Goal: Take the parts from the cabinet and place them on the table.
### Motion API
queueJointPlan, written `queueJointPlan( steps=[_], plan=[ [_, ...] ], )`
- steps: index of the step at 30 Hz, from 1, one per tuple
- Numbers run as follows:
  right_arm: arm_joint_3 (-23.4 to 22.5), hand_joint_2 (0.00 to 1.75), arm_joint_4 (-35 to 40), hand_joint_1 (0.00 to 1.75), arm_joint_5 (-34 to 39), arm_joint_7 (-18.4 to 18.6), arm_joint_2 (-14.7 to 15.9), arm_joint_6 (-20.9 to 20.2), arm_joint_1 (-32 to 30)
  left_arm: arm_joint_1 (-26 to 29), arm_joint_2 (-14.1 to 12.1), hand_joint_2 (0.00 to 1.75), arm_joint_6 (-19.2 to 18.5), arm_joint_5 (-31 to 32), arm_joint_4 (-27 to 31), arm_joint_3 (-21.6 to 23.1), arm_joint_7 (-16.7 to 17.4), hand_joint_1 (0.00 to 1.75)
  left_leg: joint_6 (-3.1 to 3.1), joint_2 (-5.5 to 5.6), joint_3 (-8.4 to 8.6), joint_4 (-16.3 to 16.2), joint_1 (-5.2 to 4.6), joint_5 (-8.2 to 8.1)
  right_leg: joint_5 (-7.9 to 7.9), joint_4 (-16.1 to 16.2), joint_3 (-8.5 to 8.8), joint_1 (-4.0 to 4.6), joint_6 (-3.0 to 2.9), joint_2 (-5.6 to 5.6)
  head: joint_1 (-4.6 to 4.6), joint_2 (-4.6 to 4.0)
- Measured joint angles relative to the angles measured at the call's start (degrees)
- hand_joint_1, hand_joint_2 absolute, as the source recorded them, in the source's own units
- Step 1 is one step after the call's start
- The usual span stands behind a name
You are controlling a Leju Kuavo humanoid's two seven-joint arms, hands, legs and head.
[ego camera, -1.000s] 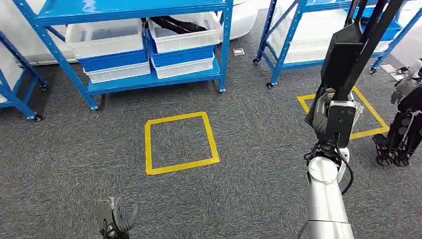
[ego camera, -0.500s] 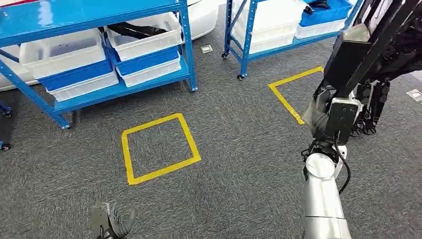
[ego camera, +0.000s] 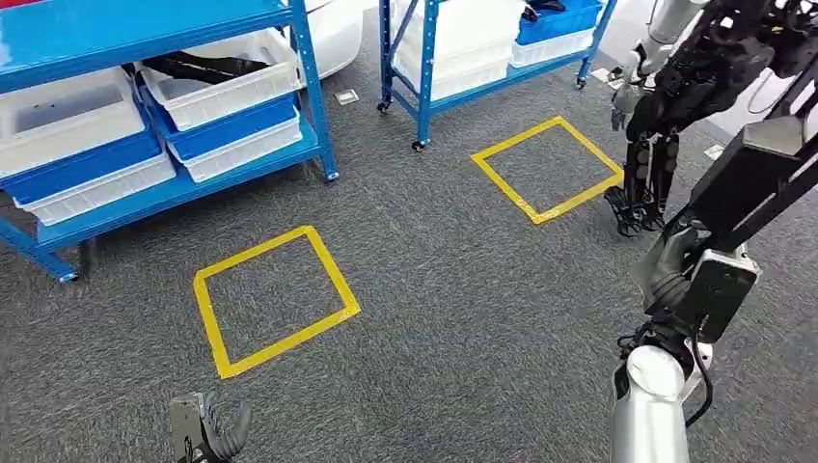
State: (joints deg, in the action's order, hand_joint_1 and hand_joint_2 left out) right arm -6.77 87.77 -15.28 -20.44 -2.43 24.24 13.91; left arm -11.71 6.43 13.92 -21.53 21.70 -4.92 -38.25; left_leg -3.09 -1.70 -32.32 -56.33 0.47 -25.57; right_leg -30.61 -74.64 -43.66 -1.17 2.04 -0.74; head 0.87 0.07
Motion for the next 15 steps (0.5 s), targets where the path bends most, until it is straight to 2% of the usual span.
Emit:
queueJointPlan(
  steps=[1, 2, 3, 4, 5, 6, 9, 10, 11, 12, 13, 14, 15],
  plan=[
    [-0.39, 1.75, 0.31, 1.75, 0.04, -0.02, 0.0, -0.02, -0.45, -0.02, 0.02, 1.75, 0.0, 0.0, 0.0, -0.07, 0.0, 0.0, 0.02, -0.66, -0.03, -0.01, 0.0, -0.02, 0.5, 0.83, 0.56, -0.2, 0.46, 0.15, -0.02, 0.0],
    [-0.75, 1.75, 0.64, 1.75, 0.04, -0.02, 0.0, -0.02, -0.71, -0.02, 0.0, 1.75, 0.0, 0.0, 0.02, -0.09, -0.02, 0.0, 0.08, -1.43, -0.01, -0.05, 0.0, -0.05, 1.91, 4.47, 2.67, -0.42, 1.17, 0.45, -0.04, 0.0],
    [-0.88, 1.75, 0.9, 1.75, 0.02, -0.02, 0.0, -0.02, -0.75, -0.03, 0.0, 1.75, 0.0, 0.0, 0.02, -0.11, -0.02, 0.0, 0.23, -2.17, 0.02, -0.12, 0.01, -0.14, 3.7, 9.81, 5.72, -0.57, 1.81, 1.13, -0.06, 0.0],
    [-0.99, 1.75, 1.32, 1.75, 0.02, -0.02, 0.0, -0.02, -0.74, -0.09, 0.0, 1.75, 0.0, 0.0, 0.04, -0.13, -0.02, 0.0, 0.52, -2.73, 0.04, -0.36, -0.01, -0.3, 5.2, 15.31, 8.96, -0.61, 2.24, 3.08, -0.06, 0.0],
    [-1.05, 1.75, 1.53, 1.75, 0.02, -0.09, 0.0, -0.02, -0.69, -0.17, -0.07, 1.75, 0.0, 0.0, 0.17, -0.13, -0.04, 0.0, 0.94, -3.27, -0.12, -0.68, -0.54, -0.58, 4.64, 17.36, 9.87, -0.26, 1.68, 5.3, -0.09, 0.0],
    [-1.1, 1.75, 1.75, 1.75, 0.02, -0.09, -0.06, -0.04, -0.79, -0.22, -0.09, 1.75, 0.0, 0.0, 0.2, -0.13, -0.09, 0.0, 1.25, -3.67, -0.15, -0.86, -0.61, -0.75, 5.16, 17.6, 10.26, -0.17, 1.1, 4.32, 0.04, 0.0],
    [-1.6, 1.75, 1.93, 1.75, 0.04, -0.09, -0.05, -0.04, -1.12, -0.27, -0.04, 1.75, 0.0, 0.0, 0.26, -0.13, -0.11, 0.0, 1.88, -5.19, 0.11, -0.76, -0.42, -0.58, 5.53, 17.36, 9.63, 0.07, 0.25, 2.5, 0.18, 0.0],
    [-1.64, 1.75, 2.17, 1.75, 0.04, -0.09, -0.09, -0.04, -1.19, -0.29, -0.07, 1.75, 0.0, 0.0, 0.37, -0.13, -0.11, 0.0, 2.47, -4.62, -0.08, -1.12, -0.07, -1.24, 5.85, 17.58, 9.7, -0.53, -0.27, 1.82, 0.15, 0.0],
    [-1.69, 1.75, 2.39, 1.75, 0.02, -0.13, -0.15, -0.04, -1.15, -0.34, -0.11, 1.75, 0.0, 0.0, 0.46, -0.13, -0.13, 0.0, 2.73, -1.69, -0.62, -2.86, 0.13, -2.89, 5.97, 17.57, 9.59, -0.54, -0.52, 1.36, 0.55, 0.0],
    [-1.75, 1.75, 2.43, 1.75, 0.04, -0.15, -0.18, -0.04, -1.14, -0.29, -0.11, 1.75, 0.0, 0.0, 0.48, -0.13, -0.22, 0.0, 2.81, 0.06, -2.03, -6.23, 0.18, -5.2, 6.05, 17.57, 9.53, -0.52, -0.71, 0.94, 0.7, 0.0],
    [-1.8, 1.75, 2.43, 1.75, 0.2, -0.17, -0.22, -0.04, -1.21, -0.15, -0.11, 1.75, 0.0, 0.0, 0.48, -0.13, -0.31, 0.0, 2.9, 1.0, -4.02, -10.77, 0.18, -7.63, 6.19, 17.57, 9.36, -0.47, -0.94, 0.43, 0.88, 0.0],
    [-1.84, 1.75, 2.45, 1.75, 0.77, -0.35, -0.31, -0.04, -1.49, -0.03, -0.11, 1.75, -0.02, 0.02, 0.48, -0.13, -0.46, 0.0, 2.95, 1.39, -6.21, -15.36, 0.18, -9.56, 6.31, 17.55, 9.18, -0.34, -1.13, -0.24, 0.92, 0.0],
    [-1.97, 1.75, 2.5, 1.75, 1.37, -0.52, -0.37, -0.04, -2.11, 0.05, -0.11, 1.75, -0.02, 0.04, 0.48, -0.13, -0.59, 0.0, 2.9, 1.57, -7.59, -18.07, 0.18, -10.21, 6.37, 17.54, 9.04, -0.23, -1.18, -0.85, 1.01, 0.0]
  ],
)
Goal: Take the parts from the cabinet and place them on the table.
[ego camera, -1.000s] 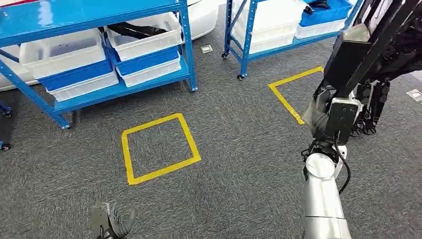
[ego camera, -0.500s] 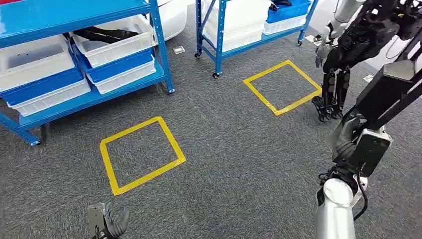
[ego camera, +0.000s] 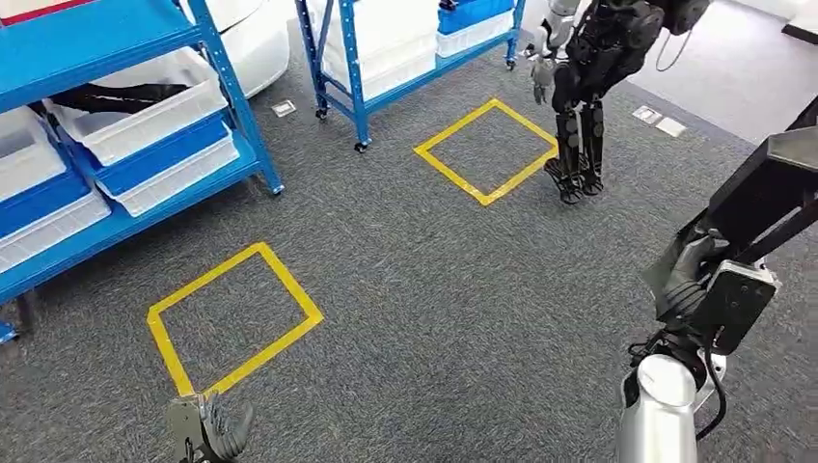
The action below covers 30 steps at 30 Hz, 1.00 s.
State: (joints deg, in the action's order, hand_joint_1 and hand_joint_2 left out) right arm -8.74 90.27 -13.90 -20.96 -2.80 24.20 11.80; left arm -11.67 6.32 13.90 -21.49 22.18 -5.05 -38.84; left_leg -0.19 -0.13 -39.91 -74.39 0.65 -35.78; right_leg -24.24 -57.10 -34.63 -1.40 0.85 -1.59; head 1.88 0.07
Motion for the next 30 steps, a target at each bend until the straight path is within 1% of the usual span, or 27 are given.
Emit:
queueJointPlan(
  steps=[1, 2, 3, 4, 5, 6, 7, 9, 10, 11, 12, 13, 14, 15, 16, 17, 19, 20, 21, 22, 24, 25, 26, 27, 28, 29, 30],
  plan=[
    [-0.29, 1.75, 0.02, 1.75, 0.57, -0.38, 0.0, -0.02, -0.79, 0.02, 0.0, 1.75, 0.02, 0.07, 0.0, 0.0, -0.07, 0.0, -0.18, 0.07, -0.08, -0.02, -0.01, 0.73, 0.09, -0.01, -0.09, 0.09, -0.11, -0.69, -0.02, 0.0],
    [-0.7, 1.75, 0.04, 1.75, 1.25, -0.81, -0.07, -0.02, -1.68, 0.01, -0.02, 1.75, 0.02, 0.13, 0.04, 0.0, -0.26, 0.0, -0.47, 0.14, 1.32, 2.71, -0.02, 2.79, 0.15, -0.04, -0.1, 0.13, -0.05, -1.34, 0.04, 0.0],
    [-1.03, 1.75, 0.07, 1.75, 1.64, -1.05, -0.11, -0.11, -2.3, 0.0, -0.02, 1.75, 0.02, 0.15, 0.18, 0.0, -0.39, 0.0, -0.74, 0.61, 3.65, 7.02, -0.02, 5.17, 0.26, -0.05, -0.09, 0.13, 0.05, -1.99, 0.02, 0.0],
    [-1.38, 1.75, 0.15, 1.75, 1.93, -1.36, -0.15, -0.24, -2.7, -0.04, -0.02, 1.75, 0.15, 0.15, 0.31, -0.02, -0.53, 0.0, -1.07, 1.84, 6.43, 12.15, -0.01, 7.47, 0.43, -0.07, -0.1, 0.12, 0.1, -2.62, 0.04, 0.0],
    [-1.62, 1.75, 0.15, 1.75, 2.06, -1.69, -0.22, -0.44, -2.91, -0.08, -0.17, 1.75, 0.41, 0.15, 0.52, -0.07, -0.61, 0.0, -1.46, 4.95, 8.32, 15.84, 0.14, 8.13, 0.55, -0.06, -0.16, -0.13, 0.27, -3.01, 0.06, 0.0],
    [-1.77, 1.75, 0.17, 1.75, 2.26, -1.86, -0.24, -0.5, -2.89, -0.08, -0.17, 1.75, 0.52, 0.15, 0.63, -0.09, -0.7, 0.0, -1.4, 5.42, 8.74, 16.87, 0.13, 7.78, 0.71, -0.28, -0.51, 0.55, 0.54, -3.65, -0.07, 0.0],
    [-2.1, 1.75, 0.22, 1.75, 2.34, -1.9, -0.22, -0.55, -2.95, -0.14, -0.2, 1.75, 0.57, 0.15, 0.79, -0.11, -0.79, 0.0, -1.34, 4.57, 8.66, 16.73, -0.21, 7.9, 1.01, -0.2, -0.82, 0.1, 0.99, -4.37, 0.07, 0.0],
    [-2.6, 1.75, 0.35, 1.75, 2.43, -1.9, -0.33, -0.55, -3.45, -0.32, -0.22, 1.75, 0.65, 0.13, 1.29, -0.13, -0.94, 0.0, -1.82, 3.5, 8.66, 16.72, -0.65, 8.13, 1.54, 0.23, -1.01, -0.35, 1.79, -5.58, 0.04, 0.0],
    [-3.0, 1.75, 0.66, 1.75, 2.45, -1.84, -0.24, -0.55, -3.78, -0.53, -0.13, 1.75, 0.7, 0.13, 1.64, -0.17, -1.03, 0.0, -2.59, 2.44, 8.78, 17.63, -0.02, 8.96, 1.57, -0.11, -1.61, -0.39, 1.89, -5.11, -0.02, 0.0],
    [-3.3, 1.75, 0.77, 1.75, 2.43, -1.86, -0.22, -0.55, -3.84, -0.72, -0.24, 1.75, 0.7, 0.13, 1.99, -0.28, -1.03, 0.0, -2.78, 1.97, 8.87, 17.84, -0.12, 9.2, 0.9, -1.17, -2.35, -0.09, 1.77, -2.04, -0.13, 0.0],
    [-3.72, 1.75, 0.87, 1.75, 2.45, -1.69, -0.13, -0.57, -3.52, -0.82, -0.31, 1.75, 0.85, 0.13, 2.21, -0.48, -1.05, 0.0, -3.14, 1.32, 8.74, 17.89, -0.21, 9.39, -1.11, -4.36, -3.77, -0.05, 1.43, -0.13, -0.72, 0.0],
    [-3.96, 1.75, 0.87, 1.75, 2.43, -1.51, -0.09, -0.7, -3.31, -0.8, -0.44, 1.75, 0.92, 0.13, 2.32, -0.72, -0.98, 0.0, -3.16, 0.44, 8.57, 17.89, -0.32, 9.4, -3.43, -9.44, -6.04, -0.1, 1.2, 0.61, -0.94, 0.0],
    [-4.15, 1.75, 0.83, 1.75, 2.43, -1.14, -0.04, -1.02, -3.3, -0.8, -0.48, 1.75, 1.05, 0.13, 2.38, -1.07, -0.81, 0.0, -3.19, -0.34, 8.38, 17.87, -0.39, 9.44, -5.25, -14.2, -8.13, -0.14, 1.16, 0.85, -0.94, 0.0],
    [-4.46, 1.75, 0.68, 1.75, 2.43, -0.96, 0.02, -1.24, -3.26, -0.79, -0.55, 1.75, 1.09, 0.11, 2.4, -1.35, -0.72, 0.0, -3.21, -1.16, 8.18, 17.85, -0.4, 9.5, -6.36, -17.89, -9.64, -0.24, 1.39, 0.92, -1.09, 0.0],
    [-4.61, 1.75, 0.48, 1.75, 2.45, -0.74, 0.11, -1.51, -3.2, -0.79, -0.55, 1.75, 1.09, 0.09, 2.43, -1.55, -0.7, 0.0, -3.15, -1.85, 8.1, 17.84, -0.41, 9.55, -6.34, -18.48, -9.66, -0.36, 1.82, 0.98, -1.07, 0.0],
    [-4.81, 1.75, 0.24, 1.75, 2.45, -0.66, 0.17, -1.81, -3.11, -0.79, -0.57, 1.75, 1.09, 0.05, 2.53, -1.73, -0.7, 0.0, -3.1, -2.61, 8.07, 17.83, -0.4, 9.56, -5.55, -16.24, -8.02, -0.48, 2.41, 1.18, -1.11, 0.0],
    [-4.87, 1.75, -0.13, 1.75, 2.41, -0.72, 0.26, -2.14, -2.66, -0.79, -0.57, 1.75, 1.07, 0.05, 2.71, -2.01, -0.74, 0.0, -2.77, -3.86, 8.16, 17.74, -0.33, 9.48, -2.47, -6.29, -1.97, -0.64, 3.48, 2.65, -1.14, 0.0],
    [-4.87, 1.75, -0.39, 1.75, 2.32, -0.79, 0.24, -2.29, -2.26, -0.79, -0.57, 1.75, 1.05, 0.05, 2.93, -2.24, -0.85, 0.0, -2.36, -4.44, 8.21, 17.47, -0.48, 9.31, -1.51, -0.89, 1.18, -0.66, 3.72, 4.92, -1.16, 0.0],
    [-4.79, 1.75, -0.7, 1.75, 2.25, -0.83, 0.2, -2.4, -1.79, -0.8, -0.66, 1.75, 1.05, 0.05, 3.19, -2.66, -0.98, 0.0, -1.8, -4.95, 7.78, 17.18, -0.99, 9.01, -1.74, -0.23, 1.64, -0.19, 3.03, 5.03, -1.14, 0.0],
    [-4.79, 1.75, -0.92, 1.75, 2.23, -0.9, 0.15, -2.47, -1.67, -0.78, -0.66, 1.75, 1.05, 0.05, 3.34, -2.88, -1.05, 0.0, -1.59, -5.38, 7.77, 17.23, -0.96, 9.11, -1.45, -0.25, 1.42, -0.19, 2.4, 4.28, -0.7, 0.0],
    [-4.81, 1.75, -1.68, 1.75, 2.21, -0.9, 0.15, -2.54, -1.23, -0.69, -0.59, 1.75, 1.05, 0.05, 3.56, -3.3, -1.09, 0.0, -1.1, -6.09, 8.02, 17.42, -0.78, 9.36, -1.43, -0.48, 1.0, 0.13, 1.95, 3.36, -0.68, 0.0],
    [-4.72, 1.75, -1.97, 1.75, 1.95, -0.9, 0.13, -2.58, -0.85, -0.64, -0.52, 1.75, 1.09, 0.05, 3.83, -3.56, -1.12, 0.0, -0.68, -6.48, 7.98, 17.31, -0.54, 9.06, -1.16, -0.34, 0.95, -0.1, 1.45, 2.67, -0.63, 0.0],
    [-4.5, 1.75, -2.21, 1.75, 1.73, -0.88, 0.02, -2.67, -0.45, -0.64, -0.55, 1.75, 1.16, 0.02, 4.02, -3.89, -1.14, 0.0, -0.09, -3.85, 7.67, 16.43, -0.21, 8.1, -0.97, -0.23, 0.89, -0.38, 1.13, 2.27, -0.55, 0.0],
    [-4.2, 1.75, -2.6, 1.75, 1.53, -0.79, 0.0, -2.69, 0.28, -0.52, -0.5, 1.75, 1.18, 0.02, 4.13, -4.24, -1.23, 0.0, 0.01, -1.62, 6.6, 13.87, -0.12, 6.11, -0.9, -0.23, 0.81, -0.38, 0.99, 1.78, -0.39, 0.0],
    [-3.87, 1.75, -3.17, 1.75, 1.38, -0.79, -0.09, -2.69, 1.05, -0.28, -0.52, 1.75, 1.22, -0.09, 4.2, -4.44, -1.27, 0.0, 0.05, -0.64, 4.7, 9.81, -0.12, 3.75, -0.79, -0.23, 0.69, -0.27, 0.55, 1.36, -0.22, 0.0],
    [-3.67, 1.75, -3.61, 1.75, 1.31, -0.79, -0.22, -2.71, 1.64, 0.01, -0.55, 1.75, 1.29, -0.2, 4.28, -4.59, -1.27, 0.0, 0.04, -0.19, 2.37, 5.05, -0.12, 1.59, -0.66, -0.24, 0.52, -0.09, 0.33, 0.72, -0.09, 0.0],
    [-3.45, 1.75, -4.11, 1.75, 1.29, -0.77, -0.33, -2.71, 1.86, 0.26, -0.52, 1.75, 1.55, -0.24, 4.3, -4.98, -1.27, 0.0, -0.09, 0.01, 0.28, 1.07, -0.12, 0.24, -0.54, -0.25, 0.39, 0.16, 0.15, 0.14, 0.11, 0.0]
  ],
)
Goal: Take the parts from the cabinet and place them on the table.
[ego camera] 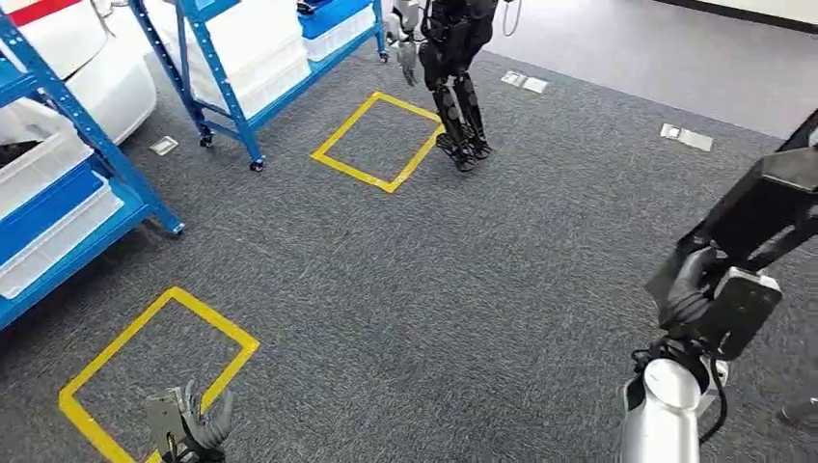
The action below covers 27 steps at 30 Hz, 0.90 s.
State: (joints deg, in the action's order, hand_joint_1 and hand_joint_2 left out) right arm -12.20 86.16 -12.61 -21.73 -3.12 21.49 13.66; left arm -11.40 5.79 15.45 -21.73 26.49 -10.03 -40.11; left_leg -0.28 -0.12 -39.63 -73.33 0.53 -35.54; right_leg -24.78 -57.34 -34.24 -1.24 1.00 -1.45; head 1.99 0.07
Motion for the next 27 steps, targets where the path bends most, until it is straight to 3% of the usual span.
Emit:
queueJointPlan(
  steps=[1, 2, 4, 5, 6, 7, 10, 11, 12, 13, 15, 16, 17, 18, 19, 20, 21, 22, 24, 26, 27],
  plan=[
    [0.15, 1.75, -0.55, 1.75, -0.02, 0.04, -0.02, 0.0, 0.12, 0.34, 0.02, 1.75, 0.2, 0.02, 0.07, -0.37, 0.0, 0.0, -0.28, 0.1, -1.15, -1.78, -0.03, 0.11, 0.04, -0.01, -0.1, 0.25, -0.06, -0.66, 0.0, 0.0],
    [0.22, 1.75, -1.09, 1.75, -0.04, 0.11, -0.02, 0.0, 0.27, 0.65, 0.02, 1.75, 0.29, 0.04, 0.31, -0.66, 0.0, 0.0, -0.72, 0.22, -0.76, -0.57, -0.09, 1.51, 0.13, -0.02, -0.16, 0.45, -0.2, -1.29, 0.02, 0.0],
    [0.48, 1.75, -1.69, 1.75, -0.07, 0.11, -0.09, 0.0, 0.7, 0.89, 0.02, 1.75, 0.4, 0.24, 0.86, -1.1, 0.02, 0.0, -1.79, 1.02, 3.43, 7.86, -0.5, 6.48, 0.28, -0.02, -0.13, 0.67, -0.37, -2.55, 0.0, 0.0],
    [0.64, 1.75, -1.93, 1.75, -0.07, 0.11, -0.11, 0.0, 1.1, 0.9, -0.04, 1.75, 0.44, 0.31, 1.16, -1.38, 0.02, 0.0, -2.43, 2.78, 6.06, 12.74, -0.74, 8.76, 0.36, -0.01, -0.06, 0.66, -0.27, -3.05, 0.07, 0.0],
    [0.79, 1.75, -2.23, 1.75, -0.07, 0.11, -0.24, 0.0, 1.54, 0.87, -0.15, 1.75, 0.53, 0.33, 1.53, -1.89, 0.02, 0.0, -3.02, 5.06, 7.25, 15.11, -0.8, 8.37, 0.5, -0.03, -0.19, 0.61, -0.04, -3.47, -0.02, 0.0],
    [0.83, 1.75, -2.6, 1.75, -0.07, 0.11, -0.24, 0.0, 2.18, 0.86, -0.13, 1.75, 0.53, 0.35, 1.82, -2.26, 0.0, 0.0, -2.84, 3.92, 7.3, 15.51, -1.03, 8.59, 0.62, -0.13, -0.47, 0.7, 0.16, -4.05, -0.13, 0.0],
    [0.83, 1.75, -3.33, 1.75, 0.02, 0.11, -0.26, 0.26, 2.53, 1.0, -0.17, 1.75, 0.57, 0.48, 2.63, -3.17, -0.02, 0.0, -3.18, 2.28, 7.57, 16.08, -1.38, 9.06, 1.27, 0.35, -0.77, 0.4, 1.19, -5.48, 0.17, 0.0],
    [0.79, 1.75, -3.52, 1.75, 0.15, 0.11, -0.11, 0.39, 2.63, 1.03, 0.09, 1.75, 0.5, 0.72, 3.0, -3.44, -0.02, 0.0, -3.16, 1.45, 8.08, 17.29, -0.7, 9.93, 0.94, -0.5, -1.46, 0.42, 0.97, -4.16, 0.15, 0.0],
    [0.77, 1.75, -3.65, 1.75, 0.26, 0.02, -0.04, 0.5, 2.95, 1.09, 0.07, 1.75, 0.51, 0.85, 3.17, -3.61, -0.04, 0.0, -3.4, 1.14, 8.26, 17.78, -0.81, 10.09, -0.34, -2.31, -2.39, 0.77, 0.83, -1.85, -0.02, 0.0],
    [0.77, 1.75, -3.96, 1.75, 0.66, -0.09, 0.02, 0.57, 3.5, 1.33, 0.02, 1.75, 0.48, 0.9, 3.41, -3.81, -0.04, 0.0, -3.64, 0.34, 8.18, 17.79, -0.88, 10.23, -2.27, -6.27, -4.33, 0.67, 0.7, -0.46, -0.48, 0.0],
    [0.77, 1.75, -4.59, 1.75, 1.38, -0.31, 0.11, 0.63, 3.61, 1.87, 0.04, 1.75, 0.42, 1.34, 3.56, -4.29, -0.02, 0.0, -3.65, -1.07, 7.92, 17.76, -0.96, 10.22, -5.55, -15.13, -8.55, 0.36, 0.83, 0.64, -0.55, 0.0],
    [0.77, 1.75, -4.97, 1.75, 1.73, -0.44, 0.15, 0.74, 3.6, 2.06, 0.11, 1.75, 0.55, 1.57, 3.63, -4.5, -0.02, 0.0, -3.63, -1.79, 7.78, 17.7, -0.96, 10.22, -6.04, -17.6, -9.73, 0.14, 1.28, 0.8, -0.7, 0.0],
    [0.72, 1.75, -5.38, 1.75, 1.97, -0.5, 0.26, 0.83, 3.6, 2.24, 0.15, 1.75, 0.7, 1.82, 3.8, -4.66, -0.02, 0.0, -3.56, -2.4, 7.74, 17.68, -0.94, 10.17, -5.54, -16.97, -9.38, -0.11, 1.82, 0.95, -0.76, 0.0],
    [0.68, 1.75, -5.69, 1.75, 2.16, -0.63, 0.35, 0.92, 3.62, 2.31, 0.22, 1.75, 0.7, 2.03, 3.91, -4.72, -0.02, 0.0, -3.41, -3.06, 7.75, 17.61, -0.88, 10.07, -4.14, -13.68, -7.44, -0.38, 2.57, 1.26, -0.74, 0.0],
    [0.66, 1.75, -5.86, 1.75, 2.27, -0.83, 0.46, 1.01, 3.73, 2.29, 0.31, 1.75, 0.7, 2.16, 3.98, -4.81, 0.02, 0.0, -3.12, -3.68, 7.75, 17.35, -0.74, 9.87, -2.06, -7.95, -4.28, -0.6, 3.4, 2.01, -0.77, 0.0],
    [0.66, 1.75, -6.1, 1.75, 2.36, -0.94, 0.59, 1.05, 3.98, 2.29, 0.42, 1.75, 0.72, 2.45, 4.13, -4.88, 0.07, 0.0, -2.65, -4.24, 7.74, 16.9, -0.62, 9.55, -0.27, -2.22, -1.01, -0.68, 4.02, 3.63, -0.74, 0.0],
    [0.66, 1.75, -6.21, 1.75, 2.38, -0.96, 0.59, 1.07, 4.09, 2.28, 0.42, 1.75, 0.79, 2.6, 4.22, -4.92, 0.07, 0.0, -2.31, -4.49, 7.73, 16.57, -0.79, 9.32, -0.39, 0.05, -0.09, -0.64, 3.92, 5.18, -0.81, 0.0],
    [0.66, 1.75, -6.39, 1.75, 2.51, -1.03, 0.59, 1.16, 4.26, 2.3, 0.37, 1.75, 0.88, 2.67, 4.4, -5.01, 0.07, 0.0, -2.06, -4.72, 7.56, 16.52, -1.02, 9.14, -0.66, -0.48, 0.12, -0.21, 3.47, 5.42, -0.87, 0.0],
    [0.59, 1.75, -6.8, 1.75, 3.08, -1.14, 0.68, 1.62, 4.57, 2.23, 0.44, 1.75, 0.99, 3.06, 4.72, -5.1, 0.07, 0.0, -1.43, -5.5, 7.49, 16.16, -1.02, 8.94, -0.22, -0.22, 0.02, 0.05, 2.1, 4.03, -0.72, 0.0],
    [0.48, 1.75, -7.13, 1.75, 3.32, -1.18, 1.03, 1.77, 4.68, 2.23, 0.68, 1.75, 1.31, 3.24, 4.88, -5.1, 0.09, 0.0, -1.0, -6.6, 7.71, 16.17, -0.82, 8.82, -0.09, -0.22, -0.32, 0.19, 1.44, 2.81, -0.7, 0.0],
    [0.46, 1.75, -7.22, 1.75, 3.39, -1.2, 1.2, 1.81, 4.87, 2.22, 0.79, 1.75, 1.38, 3.24, 5.03, -5.1, 0.09, 0.0, -0.59, -6.54, 7.54, 16.04, -0.61, 8.43, 0.17, -0.05, -0.24, -0.22, 0.93, 2.21, -0.68, 0.0]
  ],
)
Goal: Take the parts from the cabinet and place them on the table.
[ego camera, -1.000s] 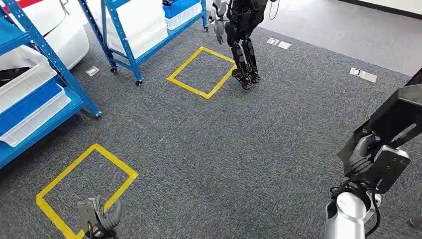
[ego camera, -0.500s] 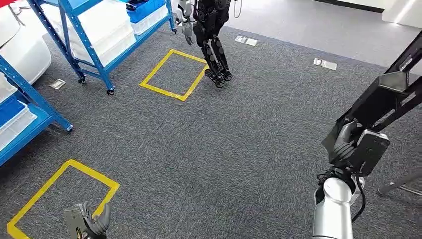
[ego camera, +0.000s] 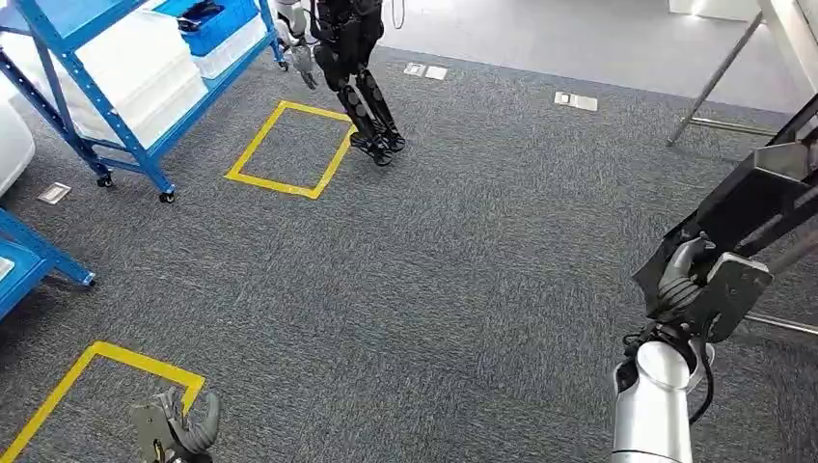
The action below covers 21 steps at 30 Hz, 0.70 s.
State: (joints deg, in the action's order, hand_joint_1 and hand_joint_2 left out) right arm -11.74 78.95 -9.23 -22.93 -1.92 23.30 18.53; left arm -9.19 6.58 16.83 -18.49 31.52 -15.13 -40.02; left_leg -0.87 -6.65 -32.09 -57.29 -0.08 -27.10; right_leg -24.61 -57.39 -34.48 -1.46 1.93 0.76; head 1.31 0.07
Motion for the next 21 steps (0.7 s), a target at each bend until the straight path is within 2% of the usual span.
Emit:
queueJointPlan(
  steps=[1, 2, 3, 4, 5, 6, 7, 8, 9, 10, 11, 12, 13, 14, 15, 16, 17, 18, 19, 20, 21],
  plan=[
    [0.0, 1.75, -0.02, 1.75, 0.02, -0.09, 0.0, 0.02, 0.14, -0.05, 0.0, 1.75, 0.0, 0.0, 0.07, -0.02, -0.04, 0.0, 0.34, 2.69, -0.35, -1.47, 0.33, -1.37, 0.05, -0.01, -0.04, -0.12, -0.19, -0.53, 0.25, 0.0],
    [0.0, 1.75, -0.15, 1.75, 0.15, -0.22, 0.0, 0.11, 0.41, 0.06, 0.0, 1.75, 0.0, 0.09, 0.11, -0.15, -0.04, 0.0, 0.47, 4.98, -2.05, -5.44, 0.51, -4.0, 0.11, -0.01, -0.09, -0.09, -0.56, -1.01, 0.42, 0.0],
    [0.0, 1.75, -0.26, 1.75, 0.15, -0.3, 0.0, 0.13, 0.48, 0.14, -0.02, 1.75, 0.02, 0.09, 0.11, -0.31, -0.07, 0.0, 0.55, 5.92, -3.9, -9.46, 0.51, -6.05, 0.2, -0.02, -0.15, -0.02, -0.76, -1.48, 0.64, 0.0],
    [0.0, 1.75, -0.42, 1.75, 0.18, -0.35, 0.0, 0.15, 0.52, 0.29, 0.0, 1.75, 0.02, 0.07, 0.11, -0.53, -0.07, 0.0, 0.57, 6.38, -6.5, -14.56, 0.51, -8.05, 0.19, -0.05, -0.26, 0.2, -0.79, -2.25, 0.72, 0.0],
    [0.0, 1.75, -0.59, 1.75, 0.2, -0.35, 0.0, 0.2, 0.49, 0.42, 0.0, 1.75, 0.04, 0.07, 0.11, -0.77, -0.07, 0.0, 0.44, 6.54, -8.09, -17.36, 0.51, -8.76, 0.32, -0.06, -0.35, 0.4, -0.99, -2.92, 0.77, 0.0],
    [-0.02, 1.75, -0.74, 1.75, 0.24, -0.35, 0.02, 0.22, 0.47, 0.49, 0.0, 1.75, 0.04, 0.07, 0.11, -0.94, -0.07, 0.0, 0.19, 6.64, -8.55, -17.66, 0.48, -8.12, 0.33, -0.06, -0.38, 0.59, -0.99, -3.64, 0.72, 0.0],
    [-0.04, 1.75, -0.87, 1.75, 0.24, -0.35, -0.02, 0.22, 0.45, 0.47, 0.0, 1.75, 0.04, 0.07, 0.11, -0.98, -0.07, 0.0, -0.27, 6.88, -7.69, -15.45, 0.42, -6.1, 0.37, -0.07, -0.37, 0.74, -1.04, -4.33, 0.79, 0.0],
    [-0.04, 1.75, -0.96, 1.75, 0.26, -0.37, 0.0, 0.22, 0.47, 0.45, 0.0, 1.75, 0.04, 0.07, 0.18, -1.01, -0.07, 0.0, -0.71, 7.17, -5.89, -11.64, 0.25, -3.66, 0.45, -0.08, -0.31, 0.78, -1.15, -4.98, 0.77, 0.0],
    [-0.04, 1.75, -0.96, 1.75, 0.24, -0.37, 0.02, 0.24, 0.54, 0.42, -0.02, 1.75, 0.04, 0.07, 0.24, -1.05, -0.07, 0.0, -1.3, 8.37, -2.96, -5.61, 0.09, -0.56, 0.48, -0.07, -0.24, 0.78, -1.12, -5.73, 0.77, 0.0],
    [-0.02, 1.75, -1.0, 1.75, 0.24, -0.39, 0.0, 0.24, 0.59, 0.38, -0.11, 1.75, 0.04, 0.07, 0.33, -1.14, -0.07, 0.0, -1.77, 11.3, -1.1, -1.56, -0.01, 0.64, 0.52, -0.05, -0.26, 0.58, -1.06, -6.13, 0.77, 0.0],
    [-0.02, 1.75, -1.03, 1.75, 0.24, -0.44, 0.0, 0.24, 0.69, 0.34, -0.2, 1.75, 0.02, 0.09, 0.35, -1.22, -0.07, 0.0, -1.91, 12.3, -0.62, -0.76, 0.07, 0.25, 0.71, -0.15, -0.53, 1.05, -0.74, -6.68, 0.61, 0.0],
    [-0.04, 1.75, -1.09, 1.75, 0.26, -0.44, 0.0, 0.24, 0.69, 0.28, -0.24, 1.75, 0.02, 0.09, 0.37, -1.31, -0.13, 0.0, -1.92, 11.28, -0.68, -0.79, -0.29, 0.28, 0.85, -0.11, -0.8, 0.64, -0.52, -7.11, 0.75, 0.0],
    [-0.09, 1.75, -1.11, 1.75, 0.26, -0.44, 0.11, 0.24, 0.64, 0.27, -0.22, 1.75, 0.02, 0.07, 0.37, -1.33, -0.13, 0.0, -1.99, 10.86, -0.72, -0.79, -0.42, 0.28, 1.03, -0.04, -0.9, 0.33, -0.21, -7.77, 0.83, 0.0],
    [-0.11, 1.75, -1.09, 1.75, 0.29, -0.44, 0.07, 0.24, 0.61, 0.22, -0.22, 1.75, 0.07, 0.07, 0.39, -1.38, -0.15, 0.0, -2.15, 10.22, -0.65, -0.69, -0.59, 0.4, 1.33, 0.29, -0.98, 0.26, 0.22, -8.37, 0.97, 0.0],
    [-0.13, 1.75, -1.09, 1.75, 0.29, -0.46, 0.17, 0.26, 0.61, 0.19, -0.17, 1.75, 0.04, 0.09, 0.52, -1.42, -0.15, 0.0, -2.61, 9.21, -0.21, 0.5, -0.28, 1.1, 1.53, 0.5, -1.08, 0.52, 0.63, -8.92, 0.91, 0.0],
    [-0.13, 1.75, -1.11, 1.75, 0.26, -0.53, 0.33, 0.26, 0.64, 0.12, -0.15, 1.75, 0.04, 0.15, 0.66, -1.44, -0.15, 0.0, -2.7, 8.52, 0.27, 1.41, -0.06, 1.68, 0.77, -0.72, -2.04, 0.75, 0.35, -5.94, 0.83, 0.0],
    [-0.13, 1.75, -1.2, 1.75, 0.24, -0.57, 0.39, 0.35, 1.03, 0.13, -0.15, 1.75, 0.09, 0.17, 0.7, -1.51, -0.22, 0.0, -3.03, 7.89, 0.3, 1.73, -0.13, 1.89, -1.06, -3.64, -3.36, 0.9, 0.06, -3.49, 0.39, 0.0],
    [-0.13, 1.75, -1.27, 1.75, 0.05, -0.59, 0.42, 0.63, 1.24, 0.27, -0.15, 1.75, 0.22, 0.3, 0.7, -1.59, -0.22, 0.0, -3.06, 7.12, 0.19, 1.73, -0.29, 1.9, -2.9, -7.81, -5.27, 0.88, -0.07, -2.37, 0.27, 0.0],
    [-0.13, 1.75, -1.4, 1.75, -0.2, -0.57, 0.42, 0.96, 1.17, 0.41, -0.11, 1.75, 0.35, 0.52, 0.7, -1.66, -0.2, 0.0, -3.07, 6.21, 0.12, 1.71, -0.37, 1.88, -4.75, -12.77, -7.57, 0.69, -0.09, -1.76, 0.29, 0.0],
    [-0.15, 1.75, -1.55, 1.75, -0.2, -0.55, 0.46, 1.12, 1.03, 0.46, -0.02, 1.75, 0.35, 0.72, 0.72, -1.75, -0.17, 0.0, -3.07, 5.56, 0.0, 1.67, -0.39, 1.88, -5.78, -16.12, -9.15, 0.54, 0.11, -1.53, 0.27, 0.0],
    [-0.17, 1.75, -1.75, 1.75, -0.24, -0.46, 0.53, 1.4, 0.89, 0.49, 0.02, 1.75, 0.35, 1.0, 0.77, -1.86, -0.07, 0.0, -3.05, 4.82, -0.1, 1.63, -0.4, 1.87, -5.85, -17.35, -9.66, 0.4, 0.55, -1.37, 0.2, 0.0]
  ],
)
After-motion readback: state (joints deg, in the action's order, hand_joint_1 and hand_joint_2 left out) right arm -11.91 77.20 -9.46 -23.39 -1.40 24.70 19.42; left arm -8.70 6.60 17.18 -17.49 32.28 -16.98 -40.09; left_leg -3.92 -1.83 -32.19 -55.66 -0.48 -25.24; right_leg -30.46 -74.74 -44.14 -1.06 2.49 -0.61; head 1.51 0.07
